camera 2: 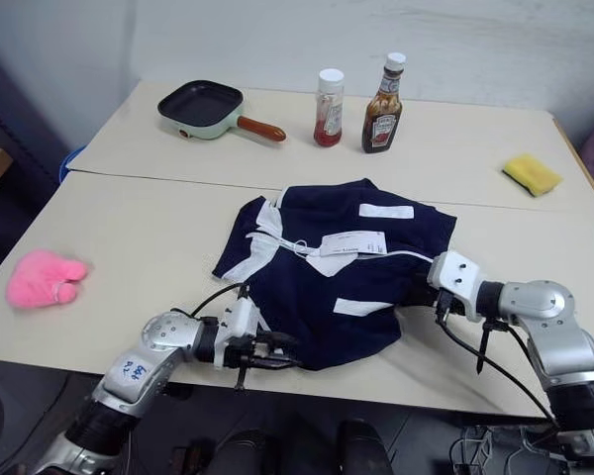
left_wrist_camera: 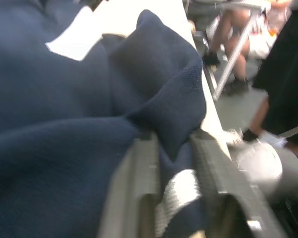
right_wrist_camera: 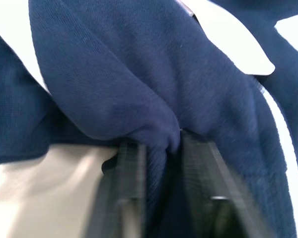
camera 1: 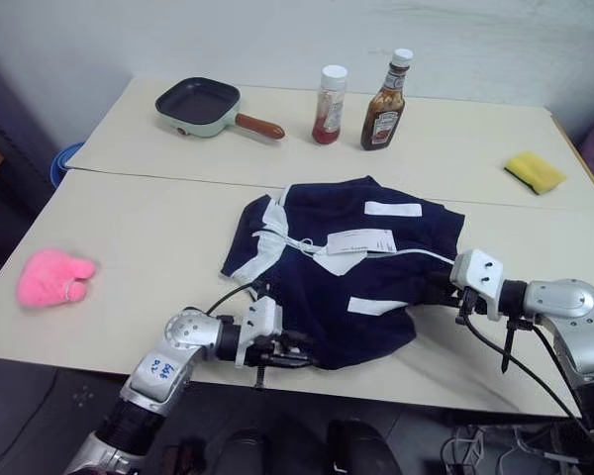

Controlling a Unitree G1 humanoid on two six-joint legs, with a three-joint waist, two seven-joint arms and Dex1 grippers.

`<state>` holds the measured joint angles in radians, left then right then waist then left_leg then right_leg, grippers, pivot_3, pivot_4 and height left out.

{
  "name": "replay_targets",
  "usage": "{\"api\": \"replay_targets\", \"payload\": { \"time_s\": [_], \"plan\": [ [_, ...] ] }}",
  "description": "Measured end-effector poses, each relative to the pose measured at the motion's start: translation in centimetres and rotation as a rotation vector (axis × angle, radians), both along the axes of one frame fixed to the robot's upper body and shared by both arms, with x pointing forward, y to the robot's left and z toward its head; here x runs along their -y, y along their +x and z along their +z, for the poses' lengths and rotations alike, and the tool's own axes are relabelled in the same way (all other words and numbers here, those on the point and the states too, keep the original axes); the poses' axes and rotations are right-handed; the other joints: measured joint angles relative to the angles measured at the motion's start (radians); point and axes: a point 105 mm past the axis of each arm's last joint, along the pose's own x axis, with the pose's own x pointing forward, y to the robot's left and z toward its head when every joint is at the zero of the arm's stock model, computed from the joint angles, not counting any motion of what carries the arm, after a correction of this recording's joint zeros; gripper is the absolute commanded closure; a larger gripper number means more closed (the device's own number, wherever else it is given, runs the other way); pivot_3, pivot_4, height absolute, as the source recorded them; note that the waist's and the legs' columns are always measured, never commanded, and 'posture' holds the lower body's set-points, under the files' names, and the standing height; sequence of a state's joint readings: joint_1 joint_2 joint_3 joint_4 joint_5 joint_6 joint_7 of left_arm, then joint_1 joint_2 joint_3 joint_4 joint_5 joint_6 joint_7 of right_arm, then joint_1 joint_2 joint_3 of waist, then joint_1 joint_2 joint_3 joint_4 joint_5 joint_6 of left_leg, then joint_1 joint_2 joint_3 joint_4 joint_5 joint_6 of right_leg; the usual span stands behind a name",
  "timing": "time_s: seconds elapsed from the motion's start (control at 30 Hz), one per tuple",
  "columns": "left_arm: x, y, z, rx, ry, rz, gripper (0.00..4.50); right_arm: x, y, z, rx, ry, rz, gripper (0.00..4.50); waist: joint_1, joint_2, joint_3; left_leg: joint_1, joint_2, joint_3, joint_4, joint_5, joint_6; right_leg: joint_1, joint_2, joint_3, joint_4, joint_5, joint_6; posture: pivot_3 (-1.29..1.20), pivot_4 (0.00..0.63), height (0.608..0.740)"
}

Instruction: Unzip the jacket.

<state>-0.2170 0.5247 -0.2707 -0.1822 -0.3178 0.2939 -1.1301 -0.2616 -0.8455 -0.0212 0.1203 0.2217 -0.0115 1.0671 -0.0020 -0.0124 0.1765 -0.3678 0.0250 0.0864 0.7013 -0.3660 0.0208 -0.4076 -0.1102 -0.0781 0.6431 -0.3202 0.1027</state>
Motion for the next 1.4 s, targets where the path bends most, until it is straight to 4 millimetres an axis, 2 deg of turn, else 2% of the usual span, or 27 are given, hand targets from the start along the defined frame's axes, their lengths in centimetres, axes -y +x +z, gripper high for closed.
{"api": "replay_targets", "payload": {
  "time_s": [0.13,0.2,0.23,0.27,0.3,0.4,0.53,0.63,0.7,0.83,0.87,0.93,1.07,1.17,1.3,1.33,1.4],
  "plan": [
    [-3.4,0.3,1.7,0.083,0.05,0.025,1.13,0.8,-2.6,0.0,-0.044,0.098,-0.003,0.89,0.007,0.002,0.001,-0.001,0.0,-0.002,0.0,0.0,0.0,0.0,-0.001,-0.001,-0.001,0.0,0.0,0.0,0.15,0.74],
    [-4.7,0.9,3.2,0.171,0.046,0.057,1.12,1.0,-4.6,0.4,-0.066,0.132,0.009,0.22,0.011,0.004,0.001,0.0,-0.001,-0.002,0.0,0.0,0.001,0.001,-0.002,-0.001,-0.003,0.0,0.0,0.0,0.15,0.74],
    [-5.2,1.2,3.8,0.206,0.043,0.068,1.12,1.0,-5.4,0.6,-0.076,0.144,0.012,0.05,0.011,0.004,0.001,0.0,-0.001,-0.002,0.0,0.0,0.001,0.002,-0.002,-0.001,-0.005,0.0,0.0,0.0,0.15,0.74],
    [-5.4,1.4,4.2,0.231,0.039,0.077,1.12,1.0,-5.9,0.8,-0.082,0.15,0.014,0.05,0.012,0.004,0.001,0.0,-0.001,-0.002,0.0,0.0,0.001,0.002,-0.002,-0.001,-0.006,0.0,0.0,0.0,0.15,0.74],
    [-6.0,2.1,4.9,0.274,0.03,0.102,0.78,1.0,-6.8,1.4,-0.084,0.159,0.019,0.0,0.014,0.004,0.001,0.0,-0.002,-0.002,0.0,0.0,0.001,0.002,-0.002,-0.001,-0.006,0.0,0.0,0.0,0.15,0.74],
    [-7.7,3.7,6.0,0.321,0.028,0.171,0.02,0.5,-7.9,3.0,-0.068,0.182,0.031,0.0,0.013,0.004,0.001,0.003,-0.001,-0.001,0.0,0.0,0.001,0.004,-0.001,-0.001,-0.006,0.0,0.001,0.0,0.15,0.74],
    [-8.5,5.6,6.3,0.365,0.037,0.208,0.02,-0.8,-7.2,4.6,-0.059,0.237,0.025,0.0,0.007,0.004,0.001,0.009,-0.001,0.0,-0.002,-0.001,0.0,0.009,-0.001,0.0,-0.006,0.0,0.001,0.0,0.15,0.74],
    [-7.4,8.5,6.9,0.43,0.039,0.216,0.02,-4.1,-5.4,7.1,0.003,0.243,0.095,0.0,0.004,0.004,0.001,0.011,-0.002,0.0,-0.002,-0.001,0.0,0.011,-0.001,-0.001,-0.006,0.0,0.0,0.0,0.15,0.74],
    [-6.9,9.4,6.7,0.445,0.05,0.211,0.02,-5.2,-4.7,7.4,0.004,0.229,0.104,0.0,0.004,0.004,0.001,0.011,-0.001,0.0,-0.004,-0.002,0.0,0.011,-0.001,-0.001,-0.006,0.0,0.0,0.0,0.15,0.74],
    [-7.4,9.7,5.7,0.475,0.089,0.173,0.02,-5.5,-3.8,6.7,0.037,0.155,0.094,0.0,0.004,0.004,0.001,0.006,-0.002,0.002,-0.004,-0.004,0.002,0.005,0.002,-0.009,-0.005,0.0,0.001,0.0,0.15,0.74],
    [-7.6,9.4,5.8,0.509,0.102,0.147,0.02,-5.4,-4.0,6.4,0.065,0.127,0.107,0.0,0.004,0.004,0.001,0.0,-0.003,0.002,-0.003,-0.004,0.002,-0.001,0.003,-0.012,-0.005,0.0,0.001,0.0,0.15,0.74],
    [-8.6,8.9,5.9,0.559,0.143,0.104,0.02,-5.3,-4.8,5.4,0.07,0.094,0.138,0.0,0.006,0.004,0.001,-0.004,-0.006,0.002,-0.002,-0.004,0.003,-0.004,0.001,-0.015,-0.004,0.001,0.001,0.0,0.15,0.74],
    [-10.6,8.3,5.3,0.627,0.253,0.063,0.02,-4.1,-6.9,1.9,-0.069,0.042,0.146,0.0,0.015,0.004,0.001,-0.004,-0.01,0.003,-0.001,-0.003,0.009,-0.001,-0.006,-0.026,-0.005,0.003,0.006,0.0,0.15,0.74],
    [-10.1,9.0,4.4,0.656,0.26,0.103,0.02,-3.3,-6.6,1.7,-0.039,-0.029,0.127,0.0,0.019,0.004,0.001,0.0,-0.01,0.003,0.001,0.0,0.014,0.009,-0.006,-0.026,-0.016,0.011,0.01,0.0,0.15,0.74],
    [-8.8,9.9,3.5,0.67,0.252,0.142,0.02,-2.3,-5.4,1.2,0.005,-0.078,0.084,0.0,0.024,0.004,0.001,0.001,-0.009,0.003,0.001,0.001,0.015,0.011,-0.007,-0.025,-0.018,0.015,0.011,0.0,0.15,0.74],
    [-8.2,10.3,3.5,0.679,0.241,0.158,0.0,-2.2,-5.0,1.1,0.022,-0.085,0.078,0.39,0.025,0.004,0.001,0.001,-0.009,0.002,0.001,0.001,0.015,0.011,-0.007,-0.026,-0.018,0.015,0.011,0.0,0.15,0.74],
    [-7.2,11.0,3.6,0.702,0.236,0.176,0.4,-2.1,-4.5,0.8,0.038,-0.098,0.074,0.88,0.026,0.004,0.001,0.0,-0.009,0.001,0.0,0.001,0.014,0.01,-0.007,-0.027,-0.018,0.015,0.011,0.0,0.15,0.74]
  ]
}}
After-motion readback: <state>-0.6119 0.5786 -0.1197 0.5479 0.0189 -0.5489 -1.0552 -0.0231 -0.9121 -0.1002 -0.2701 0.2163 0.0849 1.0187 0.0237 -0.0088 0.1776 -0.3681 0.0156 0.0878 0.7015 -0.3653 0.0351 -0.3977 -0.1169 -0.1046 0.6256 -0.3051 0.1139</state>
